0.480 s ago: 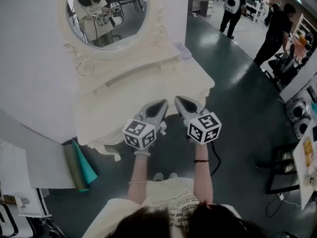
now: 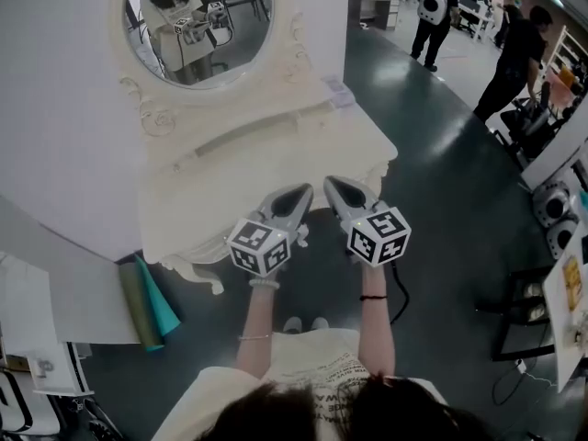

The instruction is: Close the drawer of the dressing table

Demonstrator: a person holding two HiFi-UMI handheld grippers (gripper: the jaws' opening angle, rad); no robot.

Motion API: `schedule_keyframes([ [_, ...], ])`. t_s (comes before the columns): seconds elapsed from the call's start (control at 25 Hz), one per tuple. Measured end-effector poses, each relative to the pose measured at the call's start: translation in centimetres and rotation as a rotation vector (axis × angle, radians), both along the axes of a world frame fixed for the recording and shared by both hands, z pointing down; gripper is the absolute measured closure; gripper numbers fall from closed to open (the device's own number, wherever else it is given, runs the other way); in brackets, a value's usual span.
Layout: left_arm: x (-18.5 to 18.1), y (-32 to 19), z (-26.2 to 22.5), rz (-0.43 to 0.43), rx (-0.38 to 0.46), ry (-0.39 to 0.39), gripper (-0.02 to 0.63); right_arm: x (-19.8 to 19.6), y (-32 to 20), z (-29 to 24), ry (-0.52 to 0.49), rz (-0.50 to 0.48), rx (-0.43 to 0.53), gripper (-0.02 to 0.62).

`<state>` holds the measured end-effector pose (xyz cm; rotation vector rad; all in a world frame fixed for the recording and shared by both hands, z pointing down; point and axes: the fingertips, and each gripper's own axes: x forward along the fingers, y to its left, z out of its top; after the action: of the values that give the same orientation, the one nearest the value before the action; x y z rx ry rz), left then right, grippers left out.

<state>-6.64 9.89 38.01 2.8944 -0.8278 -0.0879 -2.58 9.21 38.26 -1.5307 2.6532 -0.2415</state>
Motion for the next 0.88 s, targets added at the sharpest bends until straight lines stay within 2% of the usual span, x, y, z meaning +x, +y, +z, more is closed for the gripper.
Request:
schedule_keyframes([
  [0.52, 0.1, 0.8, 2.6, -0.025, -0.058, 0.009, 0.606, 0.4, 0.2, 2.1, -0.012, 0.006, -0.046, 0.592],
  [0.88, 0.7, -3.2, 4.1, -0.015, -0.097, 0.021, 0.606, 1.4, -3.4, 3.3, -0.026, 0.007, -0.082, 0.592],
])
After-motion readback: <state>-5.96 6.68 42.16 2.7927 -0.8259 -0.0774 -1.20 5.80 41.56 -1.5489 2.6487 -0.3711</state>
